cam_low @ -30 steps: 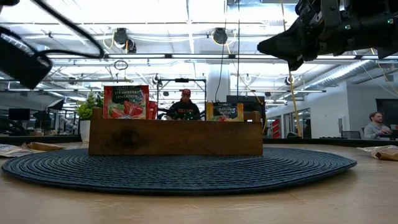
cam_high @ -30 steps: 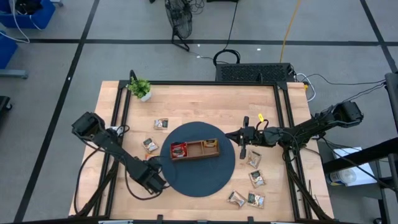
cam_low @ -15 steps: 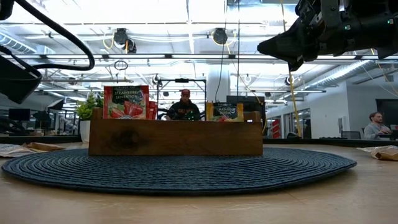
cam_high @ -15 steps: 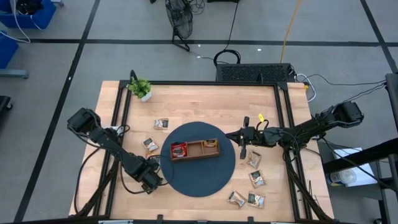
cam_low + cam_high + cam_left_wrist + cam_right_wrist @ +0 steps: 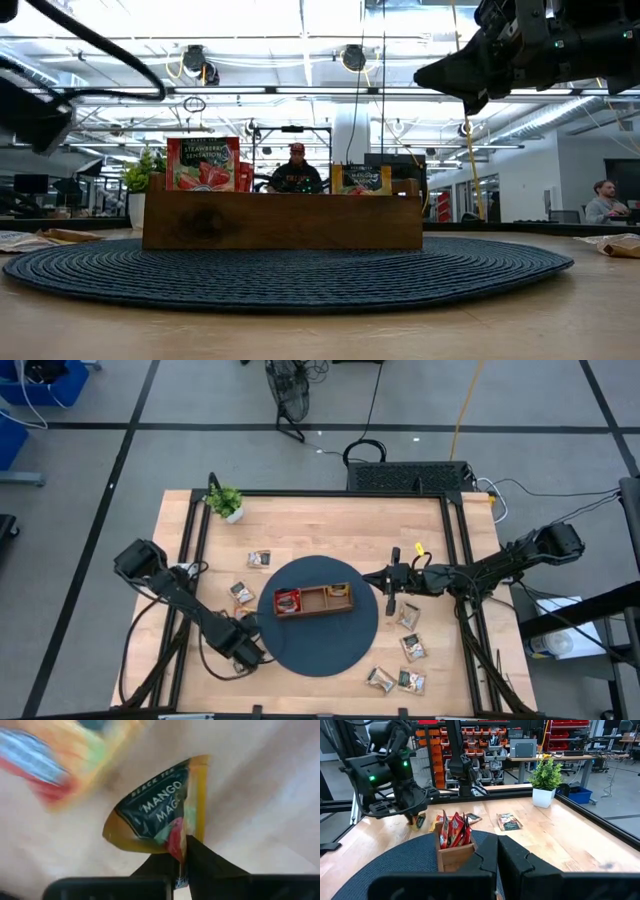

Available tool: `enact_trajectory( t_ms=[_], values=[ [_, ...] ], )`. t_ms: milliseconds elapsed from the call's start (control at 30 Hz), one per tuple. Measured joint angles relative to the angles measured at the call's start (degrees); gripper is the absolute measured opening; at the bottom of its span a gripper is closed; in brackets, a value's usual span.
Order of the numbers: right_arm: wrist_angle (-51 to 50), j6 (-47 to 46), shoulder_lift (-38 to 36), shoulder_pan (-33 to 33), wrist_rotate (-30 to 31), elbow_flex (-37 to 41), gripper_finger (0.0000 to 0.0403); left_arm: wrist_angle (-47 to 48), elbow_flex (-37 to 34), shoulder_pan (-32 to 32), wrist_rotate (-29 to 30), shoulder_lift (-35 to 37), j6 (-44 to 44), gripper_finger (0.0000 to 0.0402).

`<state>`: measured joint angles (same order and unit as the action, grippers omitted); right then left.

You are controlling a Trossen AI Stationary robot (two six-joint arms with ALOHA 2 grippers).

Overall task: Pick & Place Tea
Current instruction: Put the bottom yellow tea bag into the right section of the wooden organizer

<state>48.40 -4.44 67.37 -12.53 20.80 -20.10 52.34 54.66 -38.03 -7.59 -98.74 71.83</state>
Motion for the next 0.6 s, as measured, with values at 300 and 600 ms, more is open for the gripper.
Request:
enact_trajectory(
  t_ms=[300, 600],
  values=[
    [10.15, -1.25, 6.12, 0.07, 0.0, -0.05, 0.0, 18.78, 20.26, 1.55, 21.31, 0.3, -9.14, 0.0023],
    [18.65, -1.97, 29.82, 3.7, -10.21, -13.86, 0.0053, 12.15, 24.41, 9.9, 44.29, 0.33, -38.71, 0.0023]
  ],
)
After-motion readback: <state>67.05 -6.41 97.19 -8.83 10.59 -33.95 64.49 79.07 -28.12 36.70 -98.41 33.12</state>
